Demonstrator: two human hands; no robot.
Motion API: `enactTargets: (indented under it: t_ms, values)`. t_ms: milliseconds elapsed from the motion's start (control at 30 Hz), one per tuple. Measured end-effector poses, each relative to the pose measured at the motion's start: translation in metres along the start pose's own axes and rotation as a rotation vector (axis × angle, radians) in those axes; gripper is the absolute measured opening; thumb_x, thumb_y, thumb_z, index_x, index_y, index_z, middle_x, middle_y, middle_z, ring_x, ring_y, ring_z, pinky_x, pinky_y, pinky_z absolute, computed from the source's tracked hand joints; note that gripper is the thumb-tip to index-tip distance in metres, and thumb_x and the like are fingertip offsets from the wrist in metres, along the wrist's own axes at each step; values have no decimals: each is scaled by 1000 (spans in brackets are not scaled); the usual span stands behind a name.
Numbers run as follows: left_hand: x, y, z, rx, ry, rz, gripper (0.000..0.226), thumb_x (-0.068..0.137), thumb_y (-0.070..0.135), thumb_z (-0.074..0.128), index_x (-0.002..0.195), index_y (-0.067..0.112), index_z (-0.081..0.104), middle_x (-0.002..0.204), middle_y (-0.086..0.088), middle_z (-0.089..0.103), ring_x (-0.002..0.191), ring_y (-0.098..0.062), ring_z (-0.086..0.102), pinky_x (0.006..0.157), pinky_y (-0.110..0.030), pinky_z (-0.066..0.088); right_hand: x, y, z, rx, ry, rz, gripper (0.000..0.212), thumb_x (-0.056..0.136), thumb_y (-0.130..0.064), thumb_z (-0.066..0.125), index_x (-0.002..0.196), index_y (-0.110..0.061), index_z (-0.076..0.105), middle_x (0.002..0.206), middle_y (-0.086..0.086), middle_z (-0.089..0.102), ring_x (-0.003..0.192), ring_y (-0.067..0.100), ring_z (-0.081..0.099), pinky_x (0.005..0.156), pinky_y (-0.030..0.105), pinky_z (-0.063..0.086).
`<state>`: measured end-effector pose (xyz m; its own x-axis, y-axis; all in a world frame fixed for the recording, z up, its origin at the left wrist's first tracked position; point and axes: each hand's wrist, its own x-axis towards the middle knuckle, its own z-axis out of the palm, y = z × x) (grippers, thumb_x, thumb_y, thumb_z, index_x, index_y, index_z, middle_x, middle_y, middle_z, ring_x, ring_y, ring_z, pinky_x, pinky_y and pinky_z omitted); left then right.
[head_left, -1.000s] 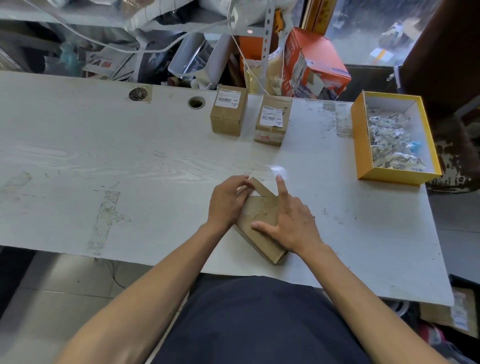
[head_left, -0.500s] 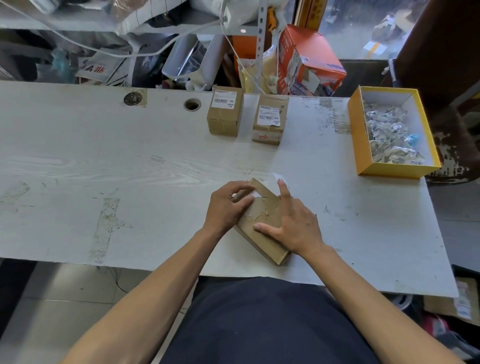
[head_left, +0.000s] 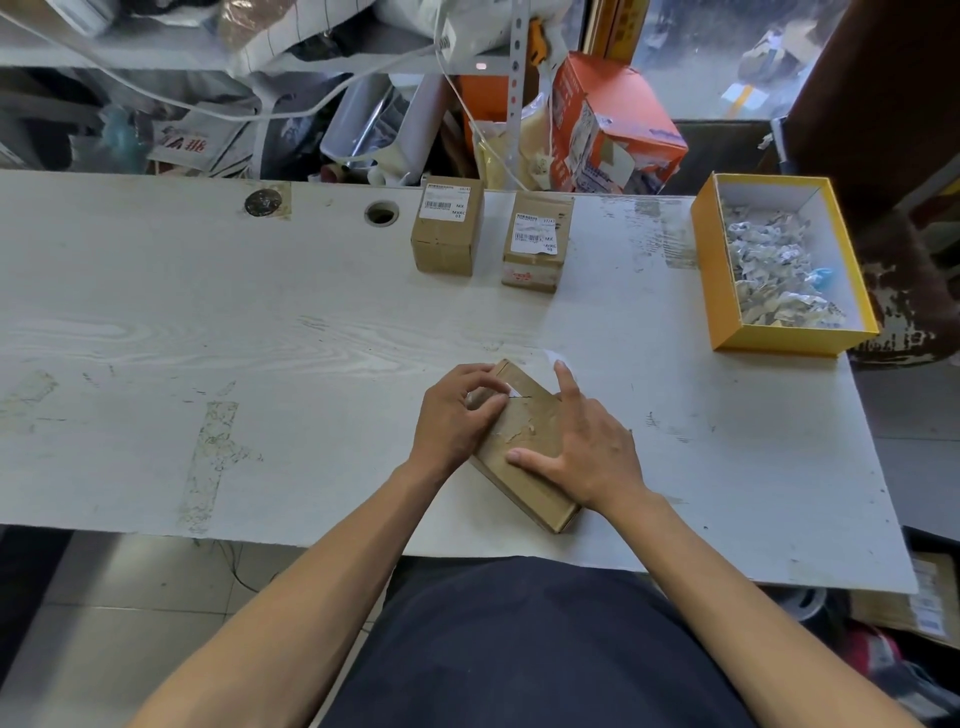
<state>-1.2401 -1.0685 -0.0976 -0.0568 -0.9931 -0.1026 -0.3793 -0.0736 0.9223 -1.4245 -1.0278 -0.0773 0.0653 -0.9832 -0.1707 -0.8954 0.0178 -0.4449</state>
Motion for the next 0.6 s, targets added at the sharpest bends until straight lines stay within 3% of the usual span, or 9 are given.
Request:
enactTargets:
  t_ms: [233,433,600]
  values:
    - [-6,0,4,23,84,67,17,86,15,74,102,21,77,114,13,69,110,3,60,95,-22,49,0,-1,-1,-6,4,-1,120,66,-81,61,153,-32,-4,125,1,57,109,22,56,81,36,46]
    - [-10,-2,14,366,201,141,16,87,33,68,99,28,77,115,13,70,104,-12,63,79,-28,51,-1,-1,-2,-5,12,-4,120,65,-82,62,154,-30,-1,125,0,58,109,22,56,81,36,46]
    - [-14,-2,20,360,244,104,20,87,33,64,101,27,78,117,11,70,105,-12,62,80,-21,43,-1,-2,-3,-13,4,9,121,65,-82,62,155,-29,-1,125,0,58,109,22,56,82,36,46]
